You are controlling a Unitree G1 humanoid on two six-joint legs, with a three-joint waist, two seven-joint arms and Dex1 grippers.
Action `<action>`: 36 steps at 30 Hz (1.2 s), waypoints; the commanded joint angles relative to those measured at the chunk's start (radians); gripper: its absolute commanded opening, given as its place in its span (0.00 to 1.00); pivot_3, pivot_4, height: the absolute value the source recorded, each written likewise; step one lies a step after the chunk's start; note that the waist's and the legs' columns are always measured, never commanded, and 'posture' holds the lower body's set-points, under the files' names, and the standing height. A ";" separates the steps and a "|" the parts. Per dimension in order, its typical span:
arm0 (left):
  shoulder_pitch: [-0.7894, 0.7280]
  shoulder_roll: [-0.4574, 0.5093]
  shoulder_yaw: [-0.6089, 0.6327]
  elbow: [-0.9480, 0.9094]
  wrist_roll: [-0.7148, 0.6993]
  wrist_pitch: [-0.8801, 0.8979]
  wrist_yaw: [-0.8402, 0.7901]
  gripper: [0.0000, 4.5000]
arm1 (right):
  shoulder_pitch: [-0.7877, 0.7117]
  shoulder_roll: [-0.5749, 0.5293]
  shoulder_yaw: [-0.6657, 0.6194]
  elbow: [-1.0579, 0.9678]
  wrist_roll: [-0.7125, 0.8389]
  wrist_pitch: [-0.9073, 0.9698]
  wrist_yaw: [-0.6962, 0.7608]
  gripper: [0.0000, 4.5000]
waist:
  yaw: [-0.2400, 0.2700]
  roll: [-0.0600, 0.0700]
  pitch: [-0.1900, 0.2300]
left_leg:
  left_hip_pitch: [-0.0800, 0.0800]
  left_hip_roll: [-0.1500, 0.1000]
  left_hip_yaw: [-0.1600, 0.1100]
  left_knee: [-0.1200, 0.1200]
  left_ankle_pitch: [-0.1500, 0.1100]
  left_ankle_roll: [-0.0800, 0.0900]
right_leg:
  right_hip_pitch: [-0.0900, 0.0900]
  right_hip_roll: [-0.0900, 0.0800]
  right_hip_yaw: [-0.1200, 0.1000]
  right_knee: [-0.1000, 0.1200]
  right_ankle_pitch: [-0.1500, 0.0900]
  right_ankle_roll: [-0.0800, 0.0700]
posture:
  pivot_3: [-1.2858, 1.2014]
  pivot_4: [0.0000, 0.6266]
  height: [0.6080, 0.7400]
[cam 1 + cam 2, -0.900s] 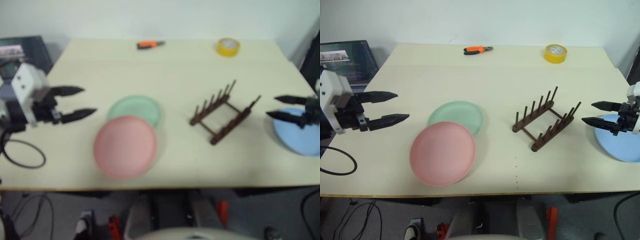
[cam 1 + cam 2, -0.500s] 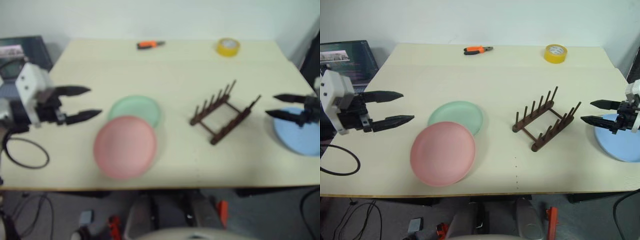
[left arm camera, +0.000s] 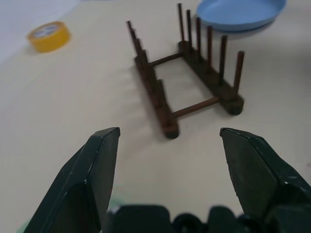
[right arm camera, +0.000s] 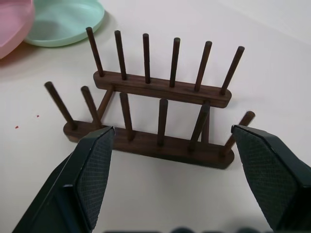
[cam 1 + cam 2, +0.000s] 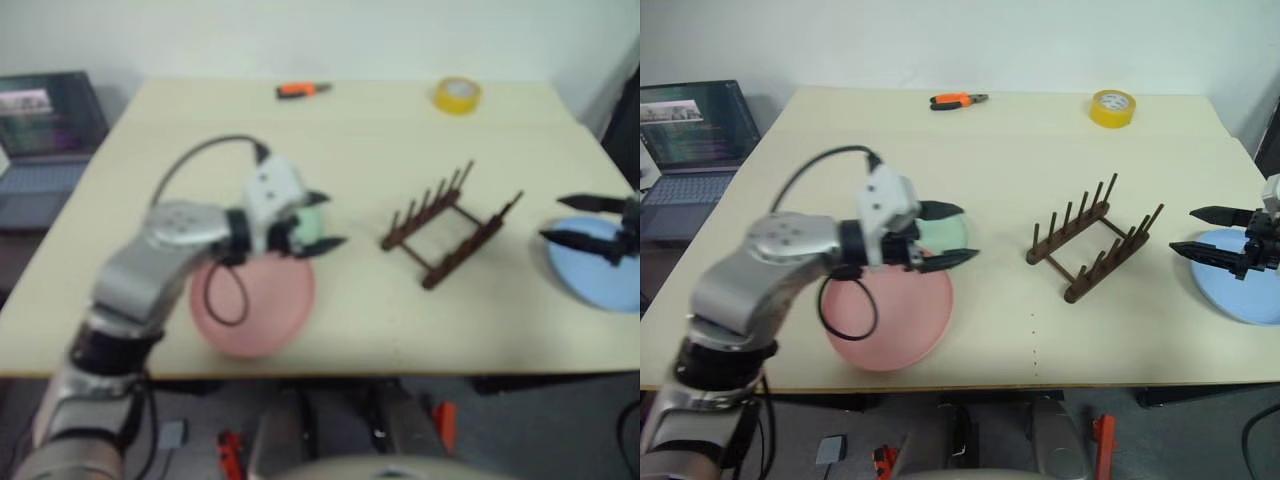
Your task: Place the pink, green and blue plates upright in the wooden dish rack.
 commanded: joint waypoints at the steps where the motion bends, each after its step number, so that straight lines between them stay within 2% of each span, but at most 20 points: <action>1: -0.058 -0.083 -0.095 0.011 0.075 0.094 0.101 0.81 | 0.068 -0.024 -0.069 -0.112 0.040 0.048 -0.025 0.93 | 0.002 0.000 0.000 | 0.000 0.000 -0.001 0.001 0.000 0.000 | 0.001 0.000 -0.001 0.000 0.000 0.000 | 0.52 0.24 1.00; 11: -0.221 -0.289 -0.306 0.140 0.201 0.209 0.176 0.81 | 0.155 -0.034 -0.145 -0.172 0.061 0.079 -0.069 0.93 | 0.002 0.000 0.000 | -0.001 -0.002 -0.006 0.007 0.000 0.000 | 0.003 0.002 0.001 0.000 -0.001 -0.005 | 0.52 0.24 1.00; 20: -0.277 -0.435 -0.328 0.241 0.206 0.319 0.193 0.81 | 0.221 -0.021 -0.186 -0.222 0.077 0.094 -0.112 0.93 | 0.001 0.001 0.000 | -0.002 -0.002 -0.007 0.006 0.000 0.001 | 0.002 0.004 0.001 0.000 -0.001 -0.006 | 0.52 0.24 1.00; 31: -0.324 -0.497 -0.387 0.346 0.159 0.455 0.130 0.81 | 0.269 -0.014 -0.208 -0.270 0.096 0.113 -0.153 0.93 | 0.002 0.001 0.000 | -0.002 -0.003 -0.007 0.007 0.000 0.001 | 0.002 0.003 0.001 -0.001 -0.001 -0.006 | 0.52 0.24 1.00; 36: -0.332 -0.551 -0.429 0.453 0.180 0.417 0.132 0.81 | 0.297 -0.008 -0.231 -0.302 0.106 0.131 -0.167 0.93 | 0.002 0.001 0.000 | -0.003 -0.003 -0.007 0.007 0.000 0.001 | 0.002 0.003 0.001 -0.001 -0.001 -0.006 | 0.52 0.24 1.00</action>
